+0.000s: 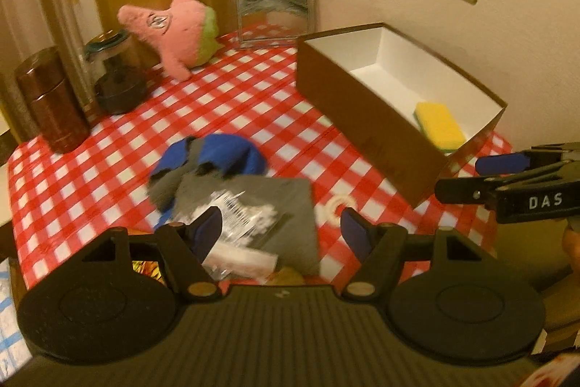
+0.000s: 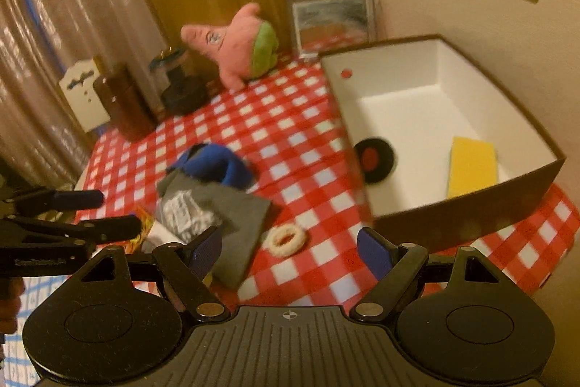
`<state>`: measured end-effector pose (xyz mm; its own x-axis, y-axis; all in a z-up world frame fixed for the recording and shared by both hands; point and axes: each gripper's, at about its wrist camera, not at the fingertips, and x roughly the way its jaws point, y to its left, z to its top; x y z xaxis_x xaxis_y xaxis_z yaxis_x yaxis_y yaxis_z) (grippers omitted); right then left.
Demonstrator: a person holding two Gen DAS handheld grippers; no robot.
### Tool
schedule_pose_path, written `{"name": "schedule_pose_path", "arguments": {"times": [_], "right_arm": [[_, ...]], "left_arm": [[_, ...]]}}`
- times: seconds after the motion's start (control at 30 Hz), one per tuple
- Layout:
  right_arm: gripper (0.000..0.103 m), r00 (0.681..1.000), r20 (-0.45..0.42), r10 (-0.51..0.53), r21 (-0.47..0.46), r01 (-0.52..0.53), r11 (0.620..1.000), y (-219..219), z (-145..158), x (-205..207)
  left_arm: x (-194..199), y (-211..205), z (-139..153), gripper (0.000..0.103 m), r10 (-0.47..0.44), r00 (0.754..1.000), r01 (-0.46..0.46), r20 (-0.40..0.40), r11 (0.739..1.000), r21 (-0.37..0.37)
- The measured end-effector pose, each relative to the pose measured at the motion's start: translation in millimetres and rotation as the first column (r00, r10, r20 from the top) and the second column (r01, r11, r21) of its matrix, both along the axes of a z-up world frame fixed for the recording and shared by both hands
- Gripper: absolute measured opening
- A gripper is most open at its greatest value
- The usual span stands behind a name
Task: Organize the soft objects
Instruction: 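Withdraw both grippers from the box back over the table items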
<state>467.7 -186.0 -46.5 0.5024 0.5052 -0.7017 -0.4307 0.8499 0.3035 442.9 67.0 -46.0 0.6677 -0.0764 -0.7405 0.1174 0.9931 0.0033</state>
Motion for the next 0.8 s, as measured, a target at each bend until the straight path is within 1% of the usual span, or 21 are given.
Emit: {"name": "schedule_pose_path", "arguments": {"times": [0.23,0.43,0.53,0.8], "right_arm": [[0.082,0.997,-0.049,0.064,-0.035,-0.065,0.997,29,-23,-7],[0.082,0.992,-0.079,0.095,-0.051,-0.099,0.994,45,-37,-9],[0.082,0.99,-0.086,0.109,-0.053,-0.114,0.992,51,-41,-9],[0.082,0.988,-0.094,0.126,-0.079,-0.133,0.988,63,-55,-5]], "left_arm": [[-17,31,-14,0.07,0.076,0.996,-0.076,-0.038,0.997,-0.008],[-26,50,-24,0.07,0.141,0.987,-0.142,-0.073,0.99,-0.006],[-27,57,-29,0.07,0.158,0.983,-0.161,-0.098,0.987,-0.018],[-28,64,-39,0.07,0.179,0.977,-0.184,-0.115,0.982,-0.034]]}}
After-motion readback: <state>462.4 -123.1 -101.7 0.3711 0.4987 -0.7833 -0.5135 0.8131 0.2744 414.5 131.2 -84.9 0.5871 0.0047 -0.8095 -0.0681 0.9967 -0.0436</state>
